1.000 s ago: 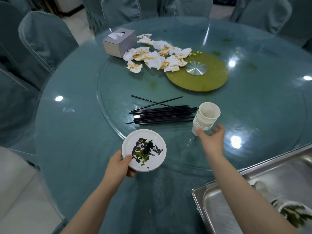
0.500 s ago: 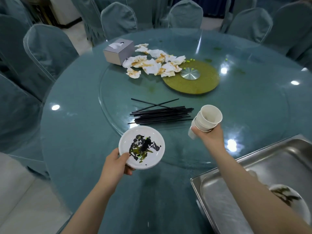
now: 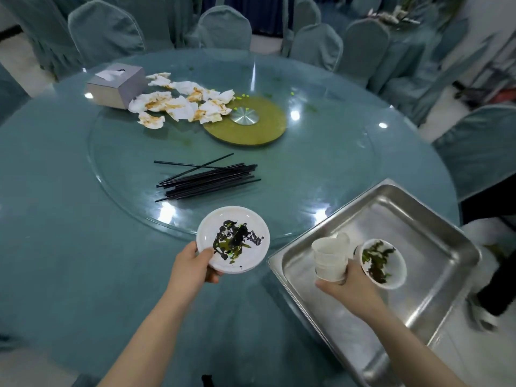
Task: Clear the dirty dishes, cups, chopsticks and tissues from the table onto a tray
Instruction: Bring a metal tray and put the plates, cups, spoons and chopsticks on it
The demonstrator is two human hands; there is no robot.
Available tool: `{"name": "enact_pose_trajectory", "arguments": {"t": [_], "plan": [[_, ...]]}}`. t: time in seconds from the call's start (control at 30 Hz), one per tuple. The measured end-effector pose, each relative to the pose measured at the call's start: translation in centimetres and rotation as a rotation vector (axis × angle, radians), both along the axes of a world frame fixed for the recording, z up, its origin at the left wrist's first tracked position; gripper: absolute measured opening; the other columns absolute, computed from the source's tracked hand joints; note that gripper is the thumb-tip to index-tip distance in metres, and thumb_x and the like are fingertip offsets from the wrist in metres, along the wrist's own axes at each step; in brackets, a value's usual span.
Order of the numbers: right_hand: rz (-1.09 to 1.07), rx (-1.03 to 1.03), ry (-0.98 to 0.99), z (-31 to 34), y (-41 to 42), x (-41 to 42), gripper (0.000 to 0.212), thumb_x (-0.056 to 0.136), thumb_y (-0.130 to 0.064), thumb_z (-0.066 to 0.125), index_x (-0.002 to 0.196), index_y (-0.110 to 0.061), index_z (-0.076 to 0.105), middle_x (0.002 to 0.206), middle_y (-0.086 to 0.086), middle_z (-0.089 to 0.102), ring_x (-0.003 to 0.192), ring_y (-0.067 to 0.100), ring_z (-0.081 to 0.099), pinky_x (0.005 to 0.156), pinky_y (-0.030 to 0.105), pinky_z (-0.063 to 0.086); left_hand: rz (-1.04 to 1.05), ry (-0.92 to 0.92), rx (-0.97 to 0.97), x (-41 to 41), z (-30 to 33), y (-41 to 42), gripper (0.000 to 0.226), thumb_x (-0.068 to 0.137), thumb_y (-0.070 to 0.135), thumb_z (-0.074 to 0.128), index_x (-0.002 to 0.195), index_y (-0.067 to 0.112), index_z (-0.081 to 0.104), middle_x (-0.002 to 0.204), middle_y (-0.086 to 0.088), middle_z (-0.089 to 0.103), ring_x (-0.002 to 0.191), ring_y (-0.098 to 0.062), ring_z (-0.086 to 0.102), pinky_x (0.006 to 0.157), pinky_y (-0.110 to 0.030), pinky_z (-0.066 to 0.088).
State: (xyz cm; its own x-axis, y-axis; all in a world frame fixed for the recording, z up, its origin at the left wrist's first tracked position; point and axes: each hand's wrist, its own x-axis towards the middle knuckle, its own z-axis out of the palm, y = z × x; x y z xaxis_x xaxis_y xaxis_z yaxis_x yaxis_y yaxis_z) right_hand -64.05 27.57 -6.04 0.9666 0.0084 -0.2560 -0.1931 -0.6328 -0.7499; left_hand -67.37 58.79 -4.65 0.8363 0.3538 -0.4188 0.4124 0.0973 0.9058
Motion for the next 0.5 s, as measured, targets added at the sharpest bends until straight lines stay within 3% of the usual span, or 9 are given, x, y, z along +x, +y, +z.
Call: {"name": "enact_pose_trajectory", "arguments": {"t": [0.1,0.23,0.3,0.4,0.5], "plan": [[0.059,-0.144,0.122,-0.5,-0.1,-1.6,0.053,0.062,-0.032,0.085,0.099,-0.027,0.047,0.087,-0.02,0.057,0.073,-0.01,0.051,0.053,0.004,0.04,-0.016,0.004,-0.009,-0.3,0.0,-0.3,0.012,0.093,0.006,0.045,0.094,0.01,0.056,0.053,-0.006,0.064,0.037,-0.016,0.052,0.041,-0.024,0.046],[0.124,-0.188,0.195,-1.7,0.0,-2.9,0.035,0.068,-0.033,0.08,0.087,-0.029,0.051,0.093,-0.011,0.065,0.072,-0.008,0.054,0.056,0.007,0.04,-0.026,0.022,-0.017,-1.1,0.1,-0.4,0.012,0.093,0.006,0.045,0.096,0.007,0.056,0.056,-0.009,0.063,0.036,-0.016,0.052,0.041,-0.022,0.048],[0.134,-0.181,0.238,-1.9,0.0,-3.1,0.035,0.074,-0.034,0.077,0.099,-0.028,0.053,0.097,-0.01,0.064,0.076,-0.004,0.055,0.06,0.011,0.04,-0.033,0.025,-0.022,-1.5,0.2,-0.5,0.013,0.094,0.008,0.044,0.097,0.008,0.056,0.056,-0.008,0.064,0.037,-0.016,0.053,0.042,-0.022,0.049],[0.059,-0.182,0.278,-1.9,0.0,-3.3,0.055,0.081,-0.035,0.073,0.127,-0.015,0.051,0.102,-0.006,0.058,0.089,0.008,0.056,0.075,0.023,0.042,-0.05,0.014,-0.034,-2.1,0.5,-0.5,0.014,0.094,0.009,0.044,0.096,0.011,0.057,0.057,-0.006,0.066,0.038,-0.016,0.055,0.043,-0.022,0.05],[-0.037,-0.159,0.24,-1.2,0.0,-3.3,0.06,0.084,-0.037,0.069,0.134,-0.014,0.047,0.115,-0.001,0.055,0.103,0.015,0.054,0.087,0.029,0.044,-0.083,-0.004,-0.051,-2.3,0.9,-0.7,0.014,0.094,0.008,0.044,0.095,0.012,0.057,0.059,-0.007,0.067,0.04,-0.015,0.056,0.044,-0.024,0.051]]}}
